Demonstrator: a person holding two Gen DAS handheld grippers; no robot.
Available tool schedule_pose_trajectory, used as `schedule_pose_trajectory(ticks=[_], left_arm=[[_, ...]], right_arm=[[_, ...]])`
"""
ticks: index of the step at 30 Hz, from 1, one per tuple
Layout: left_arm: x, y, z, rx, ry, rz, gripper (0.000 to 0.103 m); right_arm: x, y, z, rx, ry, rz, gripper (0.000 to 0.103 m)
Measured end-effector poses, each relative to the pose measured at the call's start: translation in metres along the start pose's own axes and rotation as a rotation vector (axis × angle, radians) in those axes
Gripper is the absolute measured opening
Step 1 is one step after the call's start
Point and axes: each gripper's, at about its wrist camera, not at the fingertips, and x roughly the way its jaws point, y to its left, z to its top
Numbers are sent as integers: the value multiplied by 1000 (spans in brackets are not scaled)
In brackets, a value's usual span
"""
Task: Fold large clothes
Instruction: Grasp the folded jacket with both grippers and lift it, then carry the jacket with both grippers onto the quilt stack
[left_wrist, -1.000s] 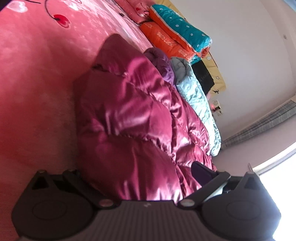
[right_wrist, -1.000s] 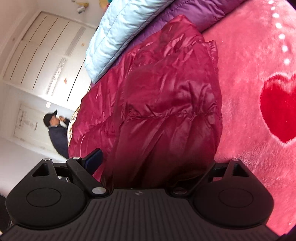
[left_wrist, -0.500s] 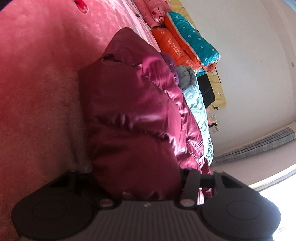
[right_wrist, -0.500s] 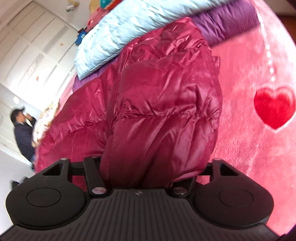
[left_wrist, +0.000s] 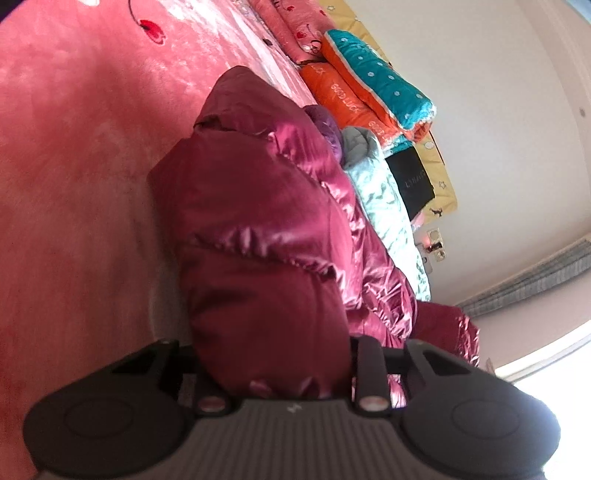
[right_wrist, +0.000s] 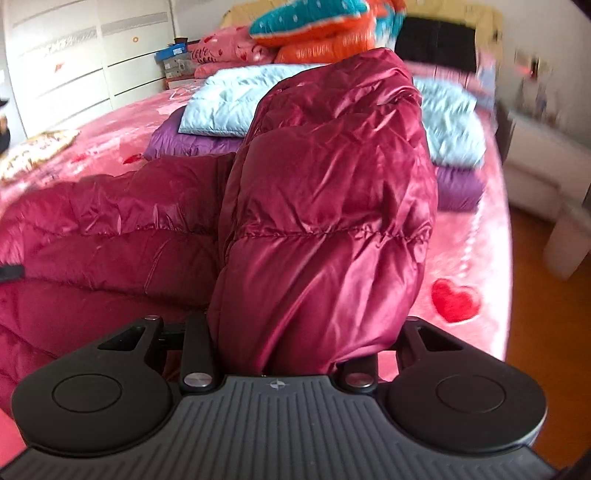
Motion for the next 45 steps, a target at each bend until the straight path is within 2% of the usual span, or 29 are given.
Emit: schedule_pose_trajectory(ticks=[9,17,23,27,35,41,45], left_arm=[[-35,-20,-37,30,10,39,27],[-61,-57,-58,99,29,47,25],[-83,-83,-70,157,22,39,25],[-97,-108,-66,221,11,15,25],[-110,-183,-32,359,-40,-49,25],[-82,-244,22,434,-80,-94,25],[-48,-282,70,496,-122,-92,26]], right_arm=[[-48,25,-35,-105,-67,-90,46],[-95,33,-58,-249,-140,-185,43],[-126,32,-61,-297,-225,-242,42],[-153,26,-62,-306,-290,-289,42],[-186,6,-16,-302,-425,-354,42],[-184,-23,56,-215,-524,-369,42],[-158,-50,121,-133,-588,-339,42]])
